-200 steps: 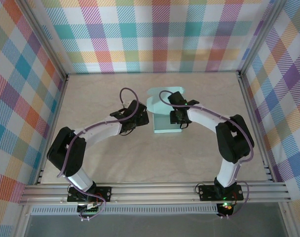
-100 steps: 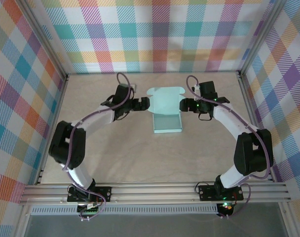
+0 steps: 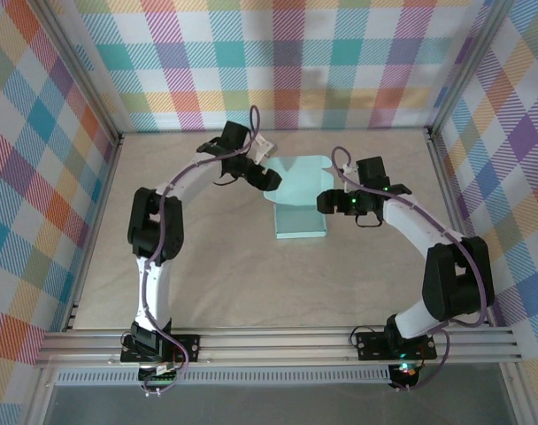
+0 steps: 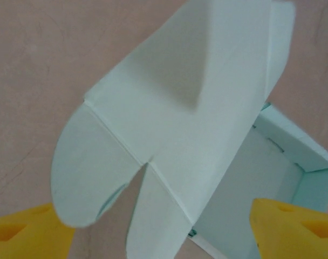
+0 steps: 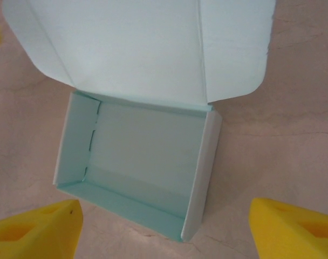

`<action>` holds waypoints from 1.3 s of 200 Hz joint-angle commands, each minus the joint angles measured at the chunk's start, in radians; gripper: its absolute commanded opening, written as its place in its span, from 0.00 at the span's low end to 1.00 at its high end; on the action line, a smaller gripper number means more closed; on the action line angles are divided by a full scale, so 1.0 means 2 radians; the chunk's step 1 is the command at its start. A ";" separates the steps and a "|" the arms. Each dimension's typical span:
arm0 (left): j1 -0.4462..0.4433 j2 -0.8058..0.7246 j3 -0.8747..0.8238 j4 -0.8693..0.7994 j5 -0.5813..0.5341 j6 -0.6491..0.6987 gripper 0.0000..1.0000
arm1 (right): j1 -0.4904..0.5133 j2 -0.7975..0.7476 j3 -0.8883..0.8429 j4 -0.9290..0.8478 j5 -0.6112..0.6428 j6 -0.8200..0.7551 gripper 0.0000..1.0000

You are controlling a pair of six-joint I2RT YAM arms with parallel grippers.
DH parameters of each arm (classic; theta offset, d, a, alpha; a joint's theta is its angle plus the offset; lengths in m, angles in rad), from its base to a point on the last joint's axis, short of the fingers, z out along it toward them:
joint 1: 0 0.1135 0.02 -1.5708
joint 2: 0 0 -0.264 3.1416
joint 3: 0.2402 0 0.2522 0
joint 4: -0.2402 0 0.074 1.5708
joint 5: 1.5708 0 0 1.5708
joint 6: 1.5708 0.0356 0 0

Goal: Fold the paper box

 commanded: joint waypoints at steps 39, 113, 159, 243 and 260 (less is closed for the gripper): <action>0.008 0.040 0.066 -0.131 0.050 0.108 0.43 | -0.005 -0.009 0.002 0.014 -0.021 -0.015 0.80; 0.014 0.045 0.093 -0.220 0.103 0.169 0.03 | -0.006 -0.012 0.002 0.010 -0.010 -0.016 0.80; 0.014 0.024 0.084 -0.272 0.150 0.233 0.00 | -0.007 -0.037 0.020 -0.017 0.009 -0.085 0.81; 0.015 -0.032 -0.005 -0.299 0.144 0.293 0.00 | 0.002 0.015 0.142 -0.169 -0.081 -0.280 0.74; 0.015 -0.043 -0.023 -0.295 0.146 0.297 0.00 | 0.002 0.027 0.168 -0.229 -0.069 -0.340 0.74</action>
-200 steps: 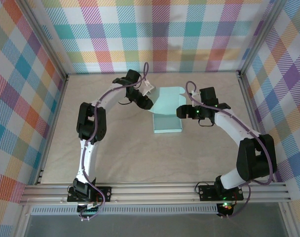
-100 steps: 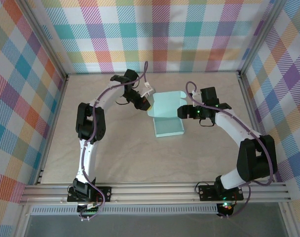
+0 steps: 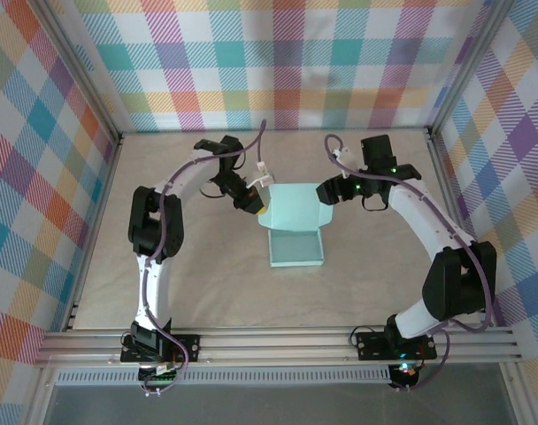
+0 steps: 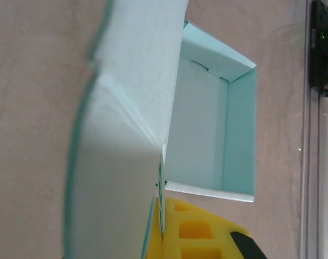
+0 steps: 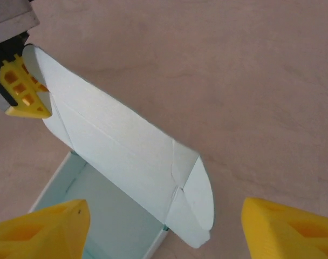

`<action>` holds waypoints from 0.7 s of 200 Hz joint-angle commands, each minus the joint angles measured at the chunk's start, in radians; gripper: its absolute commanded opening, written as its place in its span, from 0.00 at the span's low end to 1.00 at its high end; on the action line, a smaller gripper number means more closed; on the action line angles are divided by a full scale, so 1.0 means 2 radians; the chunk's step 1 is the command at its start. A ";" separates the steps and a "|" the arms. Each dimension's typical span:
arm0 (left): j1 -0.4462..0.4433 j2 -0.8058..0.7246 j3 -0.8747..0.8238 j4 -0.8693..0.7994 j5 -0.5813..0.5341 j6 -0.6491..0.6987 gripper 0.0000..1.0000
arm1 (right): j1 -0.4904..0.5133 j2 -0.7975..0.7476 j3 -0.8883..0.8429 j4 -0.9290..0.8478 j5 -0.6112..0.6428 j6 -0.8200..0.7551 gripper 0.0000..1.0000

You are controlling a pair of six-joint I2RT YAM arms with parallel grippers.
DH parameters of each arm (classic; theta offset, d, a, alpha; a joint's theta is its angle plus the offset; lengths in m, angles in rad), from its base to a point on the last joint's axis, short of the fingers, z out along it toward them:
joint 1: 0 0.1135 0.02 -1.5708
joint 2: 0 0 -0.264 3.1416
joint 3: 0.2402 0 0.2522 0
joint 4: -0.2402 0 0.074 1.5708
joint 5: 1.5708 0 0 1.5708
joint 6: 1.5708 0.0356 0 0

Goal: Fold the paper box

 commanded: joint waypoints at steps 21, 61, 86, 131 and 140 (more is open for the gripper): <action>0.004 -0.043 -0.042 0.002 0.019 0.032 0.00 | 0.004 0.031 0.051 -0.145 -0.004 -0.178 0.74; 0.004 -0.042 -0.054 0.015 0.011 0.031 0.00 | 0.004 0.072 0.089 -0.199 -0.014 -0.232 0.71; 0.004 -0.035 -0.054 0.017 0.005 0.030 0.00 | 0.004 0.099 0.099 -0.208 -0.048 -0.255 0.60; 0.004 -0.030 -0.054 0.018 -0.004 0.026 0.00 | 0.004 0.139 0.108 -0.226 -0.074 -0.291 0.39; 0.005 -0.030 -0.055 0.019 -0.004 0.025 0.00 | 0.004 0.143 0.109 -0.233 -0.075 -0.297 0.27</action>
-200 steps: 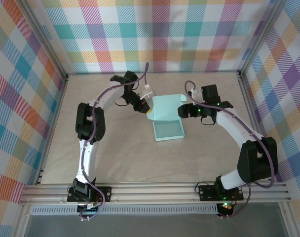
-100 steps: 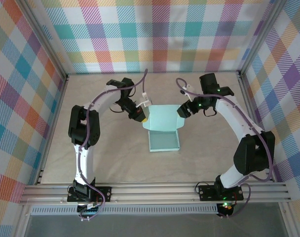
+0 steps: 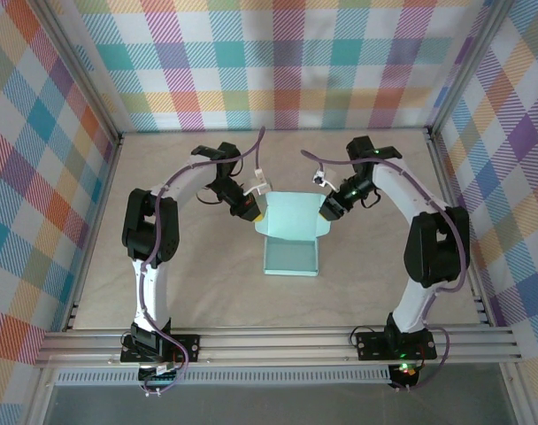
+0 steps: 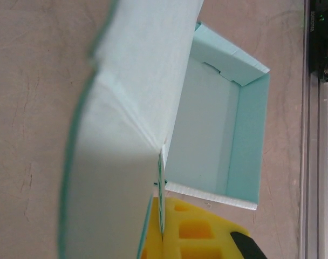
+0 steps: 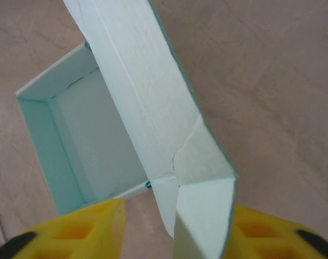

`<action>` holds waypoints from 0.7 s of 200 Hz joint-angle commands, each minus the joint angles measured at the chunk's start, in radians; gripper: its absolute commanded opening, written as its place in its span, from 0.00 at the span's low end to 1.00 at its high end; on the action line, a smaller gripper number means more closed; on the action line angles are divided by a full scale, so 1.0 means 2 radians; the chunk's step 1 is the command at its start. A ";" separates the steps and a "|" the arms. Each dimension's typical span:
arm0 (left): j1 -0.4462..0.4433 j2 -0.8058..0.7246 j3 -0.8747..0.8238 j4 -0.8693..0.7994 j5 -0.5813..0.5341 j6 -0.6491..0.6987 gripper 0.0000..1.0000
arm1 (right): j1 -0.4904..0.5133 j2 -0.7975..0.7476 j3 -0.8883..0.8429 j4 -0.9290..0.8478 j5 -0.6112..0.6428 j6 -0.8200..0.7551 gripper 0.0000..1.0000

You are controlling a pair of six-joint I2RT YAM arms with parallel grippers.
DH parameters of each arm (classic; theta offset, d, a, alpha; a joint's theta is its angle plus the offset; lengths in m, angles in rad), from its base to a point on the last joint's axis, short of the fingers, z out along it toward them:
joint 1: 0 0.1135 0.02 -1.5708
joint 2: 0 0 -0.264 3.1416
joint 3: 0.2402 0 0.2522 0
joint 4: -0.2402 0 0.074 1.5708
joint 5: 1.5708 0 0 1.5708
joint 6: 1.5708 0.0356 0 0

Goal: Fold the paper box

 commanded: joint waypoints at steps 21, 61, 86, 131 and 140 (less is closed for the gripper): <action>0.005 -0.003 -0.002 0.001 0.001 0.009 0.00 | 0.002 0.010 0.016 -0.038 -0.036 -0.042 0.15; 0.008 0.003 0.008 -0.012 0.006 0.011 0.00 | 0.002 0.014 0.018 -0.049 -0.038 -0.049 0.13; 0.009 0.004 0.009 -0.013 0.010 0.013 0.00 | 0.001 0.018 0.022 -0.054 -0.042 -0.050 0.13; 0.010 0.003 0.008 -0.011 0.010 0.011 0.00 | -0.002 0.029 0.034 -0.070 -0.047 -0.053 0.00; 0.010 0.003 0.007 -0.007 0.011 0.009 0.00 | -0.001 0.029 0.034 -0.069 -0.046 -0.052 0.00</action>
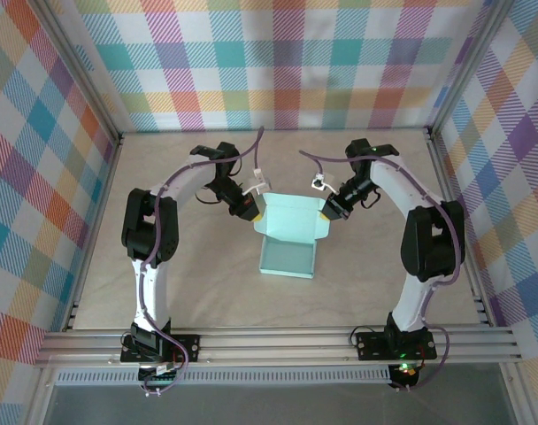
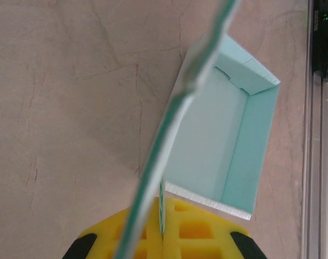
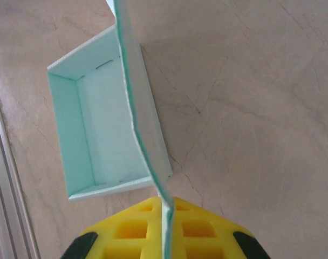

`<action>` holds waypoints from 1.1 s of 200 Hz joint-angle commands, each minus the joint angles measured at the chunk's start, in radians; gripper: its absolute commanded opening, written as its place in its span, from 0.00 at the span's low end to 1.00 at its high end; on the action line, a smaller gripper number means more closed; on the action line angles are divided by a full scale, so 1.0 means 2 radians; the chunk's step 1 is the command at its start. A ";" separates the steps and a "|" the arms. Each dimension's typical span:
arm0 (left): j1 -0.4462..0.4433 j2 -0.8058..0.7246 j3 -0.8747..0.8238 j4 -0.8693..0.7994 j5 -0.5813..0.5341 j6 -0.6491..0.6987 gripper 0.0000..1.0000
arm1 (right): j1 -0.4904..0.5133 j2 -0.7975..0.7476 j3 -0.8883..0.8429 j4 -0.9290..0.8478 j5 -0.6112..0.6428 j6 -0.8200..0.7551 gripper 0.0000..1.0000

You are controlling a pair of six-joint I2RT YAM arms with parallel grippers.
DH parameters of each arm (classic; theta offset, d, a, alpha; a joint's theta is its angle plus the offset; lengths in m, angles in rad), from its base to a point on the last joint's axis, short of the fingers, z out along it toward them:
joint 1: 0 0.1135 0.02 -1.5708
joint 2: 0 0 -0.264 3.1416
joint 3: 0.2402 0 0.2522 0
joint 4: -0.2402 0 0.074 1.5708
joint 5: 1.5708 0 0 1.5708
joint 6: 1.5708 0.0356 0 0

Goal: Fold the paper box

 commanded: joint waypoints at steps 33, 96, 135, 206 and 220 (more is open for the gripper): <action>0.005 -0.006 0.000 0.009 0.016 -0.001 0.23 | 0.002 -0.011 0.001 0.010 -0.001 -0.011 0.00; 0.004 -0.009 0.024 0.001 0.024 -0.009 0.38 | 0.008 -0.029 -0.008 0.014 -0.007 -0.015 0.00; 0.002 -0.010 0.037 -0.020 0.025 0.001 0.30 | 0.008 -0.025 -0.007 0.011 -0.008 -0.015 0.00; 0.001 -0.012 0.037 -0.022 0.018 -0.001 0.19 | 0.008 -0.021 -0.005 0.008 -0.009 -0.015 0.00; 0.001 -0.015 0.037 -0.020 0.017 -0.004 0.23 | 0.008 -0.019 -0.004 0.006 -0.007 -0.015 0.00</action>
